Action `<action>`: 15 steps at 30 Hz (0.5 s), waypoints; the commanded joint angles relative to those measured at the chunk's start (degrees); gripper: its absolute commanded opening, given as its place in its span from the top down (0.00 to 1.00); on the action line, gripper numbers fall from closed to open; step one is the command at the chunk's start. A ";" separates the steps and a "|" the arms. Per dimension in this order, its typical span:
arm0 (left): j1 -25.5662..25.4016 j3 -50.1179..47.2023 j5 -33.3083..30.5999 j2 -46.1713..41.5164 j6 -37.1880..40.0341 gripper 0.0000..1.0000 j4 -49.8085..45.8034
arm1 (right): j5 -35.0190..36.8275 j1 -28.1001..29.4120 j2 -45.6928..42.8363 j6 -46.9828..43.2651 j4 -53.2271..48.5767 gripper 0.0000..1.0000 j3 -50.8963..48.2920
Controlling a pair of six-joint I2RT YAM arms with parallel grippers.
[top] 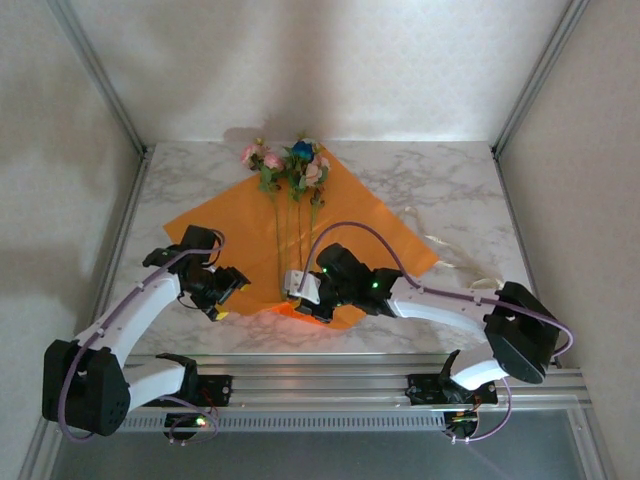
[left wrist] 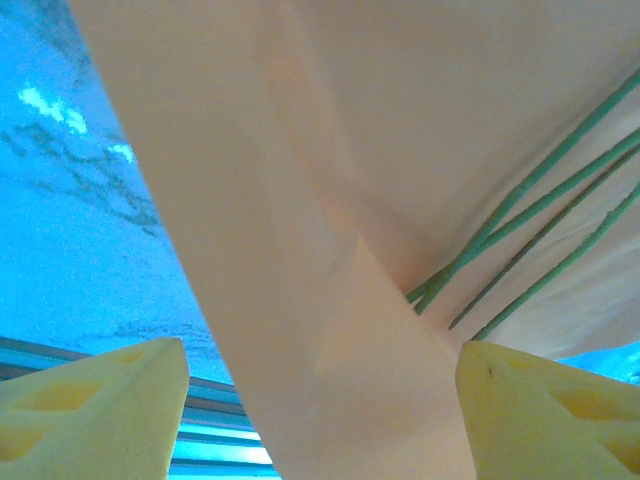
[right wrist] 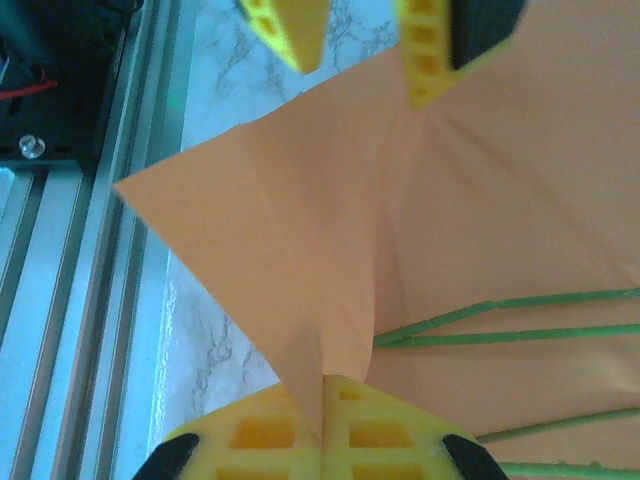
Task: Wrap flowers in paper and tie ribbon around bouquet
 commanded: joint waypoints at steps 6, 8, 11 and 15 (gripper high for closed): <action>-0.97 -2.81 0.97 2.28 -2.59 0.31 3.92 | -7.47 -4.02 4.62 -0.07 -3.63 1.00 5.55; -0.59 -2.28 -1.07 3.03 -1.30 0.31 3.39 | -7.97 -5.00 5.70 -0.12 -3.06 1.00 6.13; 0.04 -0.77 -4.39 4.77 1.49 0.32 1.84 | -8.47 -6.20 6.47 -0.25 -2.73 1.00 6.78; 0.91 -0.38 -9.57 5.96 4.34 0.38 0.82 | -9.21 -6.65 6.06 -0.72 -2.83 1.00 6.76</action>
